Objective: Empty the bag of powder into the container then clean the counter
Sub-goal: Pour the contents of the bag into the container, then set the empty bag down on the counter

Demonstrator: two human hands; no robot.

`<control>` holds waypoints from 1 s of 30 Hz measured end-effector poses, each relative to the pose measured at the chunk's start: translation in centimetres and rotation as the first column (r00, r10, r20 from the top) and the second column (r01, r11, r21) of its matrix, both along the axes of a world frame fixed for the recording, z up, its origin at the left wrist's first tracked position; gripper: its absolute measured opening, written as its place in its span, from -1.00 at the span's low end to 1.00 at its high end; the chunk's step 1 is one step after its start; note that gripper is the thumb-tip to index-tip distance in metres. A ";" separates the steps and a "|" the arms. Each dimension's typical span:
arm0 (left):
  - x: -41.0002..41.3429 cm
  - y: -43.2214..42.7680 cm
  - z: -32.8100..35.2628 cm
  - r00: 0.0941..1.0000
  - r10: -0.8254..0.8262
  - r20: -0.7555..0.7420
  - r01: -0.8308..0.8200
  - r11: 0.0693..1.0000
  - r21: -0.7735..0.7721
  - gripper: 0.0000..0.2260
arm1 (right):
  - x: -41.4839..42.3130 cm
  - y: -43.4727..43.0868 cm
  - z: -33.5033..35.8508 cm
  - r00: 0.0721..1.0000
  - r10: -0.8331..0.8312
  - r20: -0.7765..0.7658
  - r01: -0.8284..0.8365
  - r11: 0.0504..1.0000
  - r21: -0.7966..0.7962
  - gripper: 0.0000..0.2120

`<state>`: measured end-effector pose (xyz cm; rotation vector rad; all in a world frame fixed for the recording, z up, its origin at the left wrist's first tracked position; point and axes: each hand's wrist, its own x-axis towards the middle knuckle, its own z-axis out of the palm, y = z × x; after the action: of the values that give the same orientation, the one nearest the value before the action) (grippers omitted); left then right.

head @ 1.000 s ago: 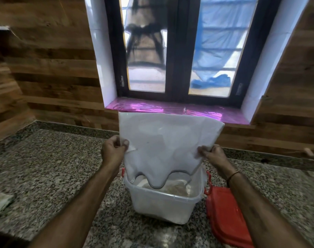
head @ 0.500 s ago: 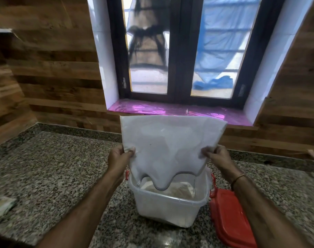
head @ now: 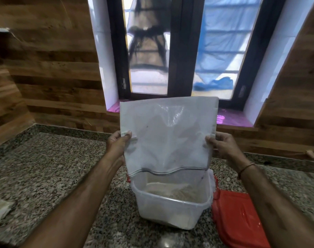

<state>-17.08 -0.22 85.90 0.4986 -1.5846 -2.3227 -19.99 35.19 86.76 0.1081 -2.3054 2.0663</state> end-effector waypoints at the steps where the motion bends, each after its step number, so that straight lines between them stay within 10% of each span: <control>1: -0.3 -0.5 0.5 1.000 0.002 -0.010 -0.003 1.000 -0.014 -0.90 | -0.3 -0.2 0.8 1.000 -0.007 -0.018 0.007 1.000 -0.005 -0.85; 15: 0.4 -21.1 -1.3 0.968 0.204 0.145 -0.167 0.958 -0.231 -0.80 | -4.6 -21.5 3.3 0.978 0.108 0.181 -0.119 0.991 0.056 -0.76; 30: 9.2 -39.4 -21.5 0.719 0.341 0.606 -0.221 0.938 -0.266 -0.70 | -3.7 -40.7 -17.0 0.869 -0.156 0.469 -0.155 0.816 0.557 -0.67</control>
<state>-7.86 -39.58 64.40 1.5144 -1.7932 -1.8349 -23.72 -5.54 69.78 -0.4701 -3.1742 1.4087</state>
